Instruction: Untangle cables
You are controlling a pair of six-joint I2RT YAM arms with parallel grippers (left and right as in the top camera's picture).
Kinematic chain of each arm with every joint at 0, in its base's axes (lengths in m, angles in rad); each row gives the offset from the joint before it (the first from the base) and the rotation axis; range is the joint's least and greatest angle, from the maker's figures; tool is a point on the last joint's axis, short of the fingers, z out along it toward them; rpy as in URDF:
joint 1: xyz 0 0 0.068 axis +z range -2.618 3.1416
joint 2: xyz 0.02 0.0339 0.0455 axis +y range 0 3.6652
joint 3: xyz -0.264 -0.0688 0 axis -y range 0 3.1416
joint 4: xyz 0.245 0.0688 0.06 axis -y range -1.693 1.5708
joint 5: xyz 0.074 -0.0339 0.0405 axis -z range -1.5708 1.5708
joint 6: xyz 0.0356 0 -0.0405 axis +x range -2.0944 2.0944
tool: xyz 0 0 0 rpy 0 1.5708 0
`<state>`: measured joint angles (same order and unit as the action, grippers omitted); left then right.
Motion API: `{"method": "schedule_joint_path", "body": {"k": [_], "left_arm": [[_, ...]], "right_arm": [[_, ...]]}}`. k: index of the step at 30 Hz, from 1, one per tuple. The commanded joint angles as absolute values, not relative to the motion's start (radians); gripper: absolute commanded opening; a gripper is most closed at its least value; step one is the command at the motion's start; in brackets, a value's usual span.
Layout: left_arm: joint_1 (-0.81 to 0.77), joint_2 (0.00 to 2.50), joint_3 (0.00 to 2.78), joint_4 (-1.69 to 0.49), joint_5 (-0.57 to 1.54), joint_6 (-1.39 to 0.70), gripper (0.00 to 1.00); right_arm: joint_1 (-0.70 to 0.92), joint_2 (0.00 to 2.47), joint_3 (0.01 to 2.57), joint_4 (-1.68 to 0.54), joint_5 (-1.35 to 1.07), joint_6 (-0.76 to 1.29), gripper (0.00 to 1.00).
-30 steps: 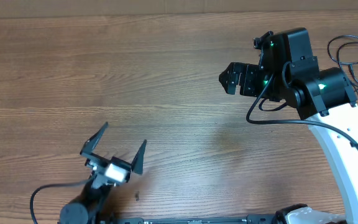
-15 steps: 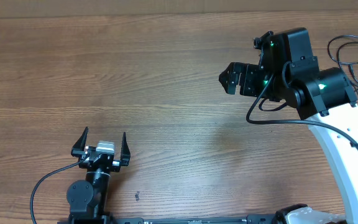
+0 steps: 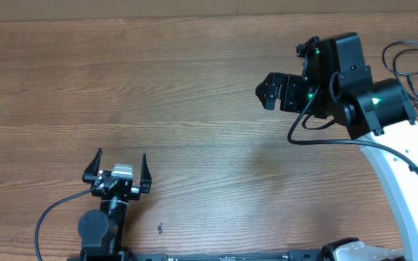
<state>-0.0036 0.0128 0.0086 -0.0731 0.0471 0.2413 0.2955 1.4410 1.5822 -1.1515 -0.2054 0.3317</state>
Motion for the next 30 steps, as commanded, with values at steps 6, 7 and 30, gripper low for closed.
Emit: {"method": "schedule_joint_path", "body": {"k": [6,7,30], "left_arm": [[0.004,0.004,0.005,-0.076,0.033,0.239,1.0],[0.004,0.004,0.005,-0.076,0.033,0.239,0.99],[0.004,0.004,0.005,-0.076,0.033,0.239,0.99]], "right_arm": [[0.299,1.431,1.591,-1.147,-0.203,0.324,1.0],[0.299,1.431,1.591,-1.147,-0.203,0.324,1.0],[0.303,1.377,1.501,-1.008,-0.102,0.324,1.0]]}}
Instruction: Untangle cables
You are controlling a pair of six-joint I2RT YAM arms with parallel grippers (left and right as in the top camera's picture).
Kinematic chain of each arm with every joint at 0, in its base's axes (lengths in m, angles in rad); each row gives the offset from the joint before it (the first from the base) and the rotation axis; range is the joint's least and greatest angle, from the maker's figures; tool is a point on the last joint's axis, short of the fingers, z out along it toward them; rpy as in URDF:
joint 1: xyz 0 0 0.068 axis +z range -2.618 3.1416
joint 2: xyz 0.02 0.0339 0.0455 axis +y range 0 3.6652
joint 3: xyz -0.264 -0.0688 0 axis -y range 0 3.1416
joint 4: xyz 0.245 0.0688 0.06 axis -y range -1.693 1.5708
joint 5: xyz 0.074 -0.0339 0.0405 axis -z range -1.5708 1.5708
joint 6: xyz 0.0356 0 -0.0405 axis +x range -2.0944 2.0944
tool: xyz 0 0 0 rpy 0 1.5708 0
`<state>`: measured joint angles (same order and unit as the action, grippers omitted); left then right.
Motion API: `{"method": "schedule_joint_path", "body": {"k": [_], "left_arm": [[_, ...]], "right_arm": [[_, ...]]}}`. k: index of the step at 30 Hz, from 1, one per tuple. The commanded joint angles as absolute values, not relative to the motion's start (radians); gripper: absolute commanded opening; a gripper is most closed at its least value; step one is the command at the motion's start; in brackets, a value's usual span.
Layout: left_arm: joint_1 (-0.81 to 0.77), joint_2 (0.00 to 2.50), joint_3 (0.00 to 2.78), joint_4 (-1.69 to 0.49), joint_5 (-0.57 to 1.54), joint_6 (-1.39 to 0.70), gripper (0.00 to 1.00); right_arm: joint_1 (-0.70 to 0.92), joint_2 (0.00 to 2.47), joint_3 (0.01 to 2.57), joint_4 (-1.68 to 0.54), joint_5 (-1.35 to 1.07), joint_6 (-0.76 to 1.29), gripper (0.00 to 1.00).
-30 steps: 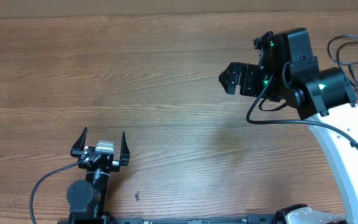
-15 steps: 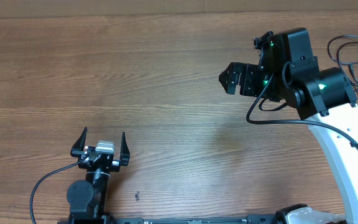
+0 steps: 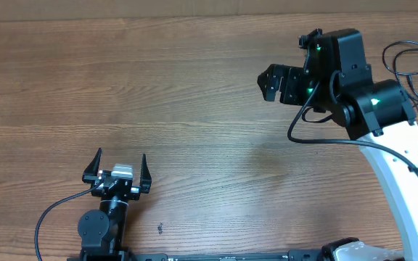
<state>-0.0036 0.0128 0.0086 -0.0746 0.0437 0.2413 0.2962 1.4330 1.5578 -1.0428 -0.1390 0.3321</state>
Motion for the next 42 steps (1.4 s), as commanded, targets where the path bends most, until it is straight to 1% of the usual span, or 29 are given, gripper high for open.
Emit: {"method": "schedule_joint_path", "body": {"k": [1,7,8,14,15,20,25,31,42], "left_arm": [[0.004,0.004,0.005,-0.076,0.033,0.239,0.99],[0.004,0.004,0.005,-0.076,0.033,0.239,1.0],[0.004,0.004,0.005,-0.076,0.033,0.239,1.0],[0.004,0.004,0.005,-0.076,0.033,0.239,1.0],[0.004,0.004,0.005,-0.076,0.033,0.239,0.99],[0.004,0.004,0.005,-0.076,0.033,0.239,1.0],[0.004,0.004,0.005,-0.076,0.033,0.239,1.0],[0.004,0.004,0.005,-0.076,0.033,0.239,1.0],[0.004,0.004,0.005,-0.076,0.033,0.239,1.0]], "right_arm": [[0.303,1.354,1.465,-0.981,-0.094,0.324,1.0],[0.3,1.172,1.221,-0.751,-0.087,0.324,1.0],[0.294,1.117,1.154,-0.68,-0.087,0.324,1.0],[0.266,0.936,0.936,-0.441,-0.088,0.324,1.0],[0.254,0.878,0.866,-0.364,-0.088,0.324,1.0],[0.204,0.709,0.657,-0.135,-0.088,0.324,1.0],[0.159,0.537,0.441,0.039,-0.087,0.324,1.0],[0.132,0.389,0.286,0.067,-0.087,0.324,1.0],[0.128,0.14,0.09,0.082,-0.082,0.324,1.0]]}}
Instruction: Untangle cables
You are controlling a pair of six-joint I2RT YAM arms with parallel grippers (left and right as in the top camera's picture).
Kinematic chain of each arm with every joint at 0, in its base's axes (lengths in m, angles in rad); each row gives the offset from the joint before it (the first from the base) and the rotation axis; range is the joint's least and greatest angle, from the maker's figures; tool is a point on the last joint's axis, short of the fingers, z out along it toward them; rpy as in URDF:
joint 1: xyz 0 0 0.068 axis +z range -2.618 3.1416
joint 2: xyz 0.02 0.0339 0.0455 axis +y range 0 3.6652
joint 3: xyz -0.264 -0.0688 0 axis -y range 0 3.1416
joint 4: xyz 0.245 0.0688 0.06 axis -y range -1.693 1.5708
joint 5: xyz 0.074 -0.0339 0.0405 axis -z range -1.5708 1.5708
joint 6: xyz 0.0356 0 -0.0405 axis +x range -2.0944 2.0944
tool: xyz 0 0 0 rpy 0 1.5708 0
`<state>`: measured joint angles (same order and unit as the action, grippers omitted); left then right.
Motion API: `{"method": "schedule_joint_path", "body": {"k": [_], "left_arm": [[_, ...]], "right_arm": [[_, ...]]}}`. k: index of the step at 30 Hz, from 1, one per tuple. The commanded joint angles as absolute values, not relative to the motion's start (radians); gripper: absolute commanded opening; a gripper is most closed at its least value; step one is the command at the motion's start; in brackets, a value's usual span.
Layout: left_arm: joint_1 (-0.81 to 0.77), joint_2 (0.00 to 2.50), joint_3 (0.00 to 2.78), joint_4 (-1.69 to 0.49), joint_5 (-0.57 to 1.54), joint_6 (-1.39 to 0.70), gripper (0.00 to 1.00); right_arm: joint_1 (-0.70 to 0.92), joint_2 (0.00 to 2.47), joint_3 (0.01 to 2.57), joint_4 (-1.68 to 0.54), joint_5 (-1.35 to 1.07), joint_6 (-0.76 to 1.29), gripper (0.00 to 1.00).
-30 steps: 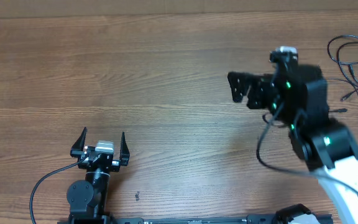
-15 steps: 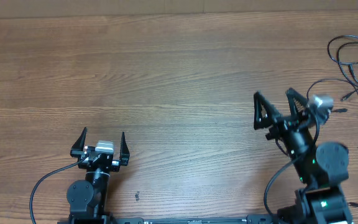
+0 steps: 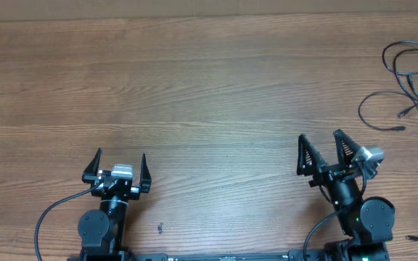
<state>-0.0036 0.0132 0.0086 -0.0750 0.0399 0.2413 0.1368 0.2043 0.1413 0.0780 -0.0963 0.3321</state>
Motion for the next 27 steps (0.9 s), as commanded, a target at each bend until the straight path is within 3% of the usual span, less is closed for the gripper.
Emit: {"method": "schedule_joint_path", "body": {"k": [1,5,13,27], "left_arm": [[0.004,0.004,0.005,-0.076,0.033,0.239,1.0],[0.004,0.004,0.005,-0.076,0.033,0.239,1.0],[0.004,0.004,0.005,-0.076,0.033,0.239,1.0],[0.004,0.004,0.005,-0.076,0.033,0.239,0.99]], "right_arm": [[0.128,0.123,0.076,0.082,-0.083,0.324,1.0],[0.126,0.004,0.008,0.014,-0.069,0.335,1.0],[0.096,0.002,0.008,-0.022,-0.053,0.304,1.0],[0.094,0.002,0.008,-0.081,-0.053,-0.043,1.0]]}}
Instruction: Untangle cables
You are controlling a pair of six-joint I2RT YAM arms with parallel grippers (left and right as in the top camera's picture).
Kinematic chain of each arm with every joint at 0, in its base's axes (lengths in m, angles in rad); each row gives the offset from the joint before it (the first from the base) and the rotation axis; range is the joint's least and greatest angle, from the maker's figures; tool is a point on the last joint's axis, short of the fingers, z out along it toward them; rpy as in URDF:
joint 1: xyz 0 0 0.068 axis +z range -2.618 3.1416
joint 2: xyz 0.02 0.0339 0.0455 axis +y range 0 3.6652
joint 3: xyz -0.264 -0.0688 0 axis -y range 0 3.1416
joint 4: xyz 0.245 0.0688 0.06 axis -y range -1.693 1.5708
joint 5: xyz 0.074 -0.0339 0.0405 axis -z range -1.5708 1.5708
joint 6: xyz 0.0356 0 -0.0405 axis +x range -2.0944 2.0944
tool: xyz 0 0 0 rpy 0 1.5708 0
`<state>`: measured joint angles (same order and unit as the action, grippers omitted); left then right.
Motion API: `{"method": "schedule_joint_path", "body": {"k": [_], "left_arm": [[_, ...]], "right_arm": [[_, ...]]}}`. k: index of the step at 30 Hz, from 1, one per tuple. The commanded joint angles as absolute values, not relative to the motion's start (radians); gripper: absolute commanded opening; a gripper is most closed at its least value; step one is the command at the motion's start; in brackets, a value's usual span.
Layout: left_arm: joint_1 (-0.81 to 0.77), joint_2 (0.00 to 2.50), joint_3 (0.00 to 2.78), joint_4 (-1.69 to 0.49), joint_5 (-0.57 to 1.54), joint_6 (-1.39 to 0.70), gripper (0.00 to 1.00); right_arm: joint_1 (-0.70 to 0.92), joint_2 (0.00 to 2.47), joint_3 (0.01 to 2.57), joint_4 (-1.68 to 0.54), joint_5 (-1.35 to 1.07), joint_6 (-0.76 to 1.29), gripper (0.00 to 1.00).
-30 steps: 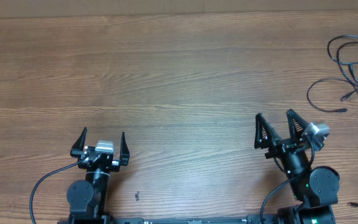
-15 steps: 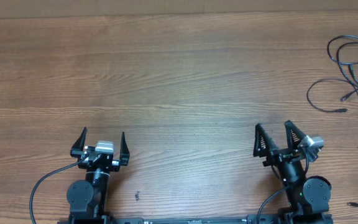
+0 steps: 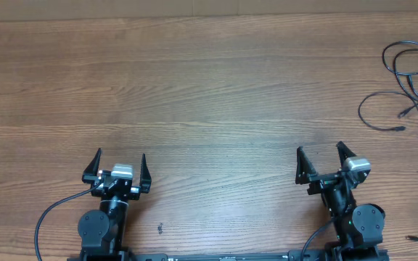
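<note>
Thin black cables (image 3: 406, 80) lie in loose loops at the table's far right edge, with small plug ends showing near them. My left gripper (image 3: 117, 165) rests open near the front edge at the left, nothing between its fingers. My right gripper (image 3: 322, 161) stands open near the front edge at the right, well short of the cables and holding nothing.
The wooden table (image 3: 194, 94) fills the view. Each arm's own black lead curls beside its base at the front edge. One more small plug end (image 3: 416, 238) lies at the front right corner.
My right gripper has settled slightly lower and to the right at the front edge and straightened. It stays open. The left arm and the cables have not moved.
My right arm was stretched out over the table's right middle, its gripper beside the cable area, twice with little change. Then it was back at the front right edge, open and empty, where it now rests. The left gripper stayed open and still throughout.
</note>
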<state>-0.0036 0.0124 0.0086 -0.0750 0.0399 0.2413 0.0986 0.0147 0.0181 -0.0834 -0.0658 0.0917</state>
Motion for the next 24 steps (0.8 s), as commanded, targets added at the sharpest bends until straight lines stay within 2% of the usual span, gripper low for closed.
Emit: {"method": "schedule_joint_path", "body": {"k": [1,4,24], "left_arm": [[0.004,0.004,0.005,-0.076,0.033,0.239,0.99],[0.004,0.004,0.005,-0.076,0.033,0.239,1.0],[0.004,0.004,0.005,-0.076,0.033,0.239,0.99]], "right_arm": [[0.094,0.002,0.008,-0.081,-0.053,-0.085,1.0],[0.094,0.002,0.008,-0.081,-0.049,-0.182,1.0],[0.094,0.002,0.008,-0.083,-0.038,-0.185,1.0]]}}
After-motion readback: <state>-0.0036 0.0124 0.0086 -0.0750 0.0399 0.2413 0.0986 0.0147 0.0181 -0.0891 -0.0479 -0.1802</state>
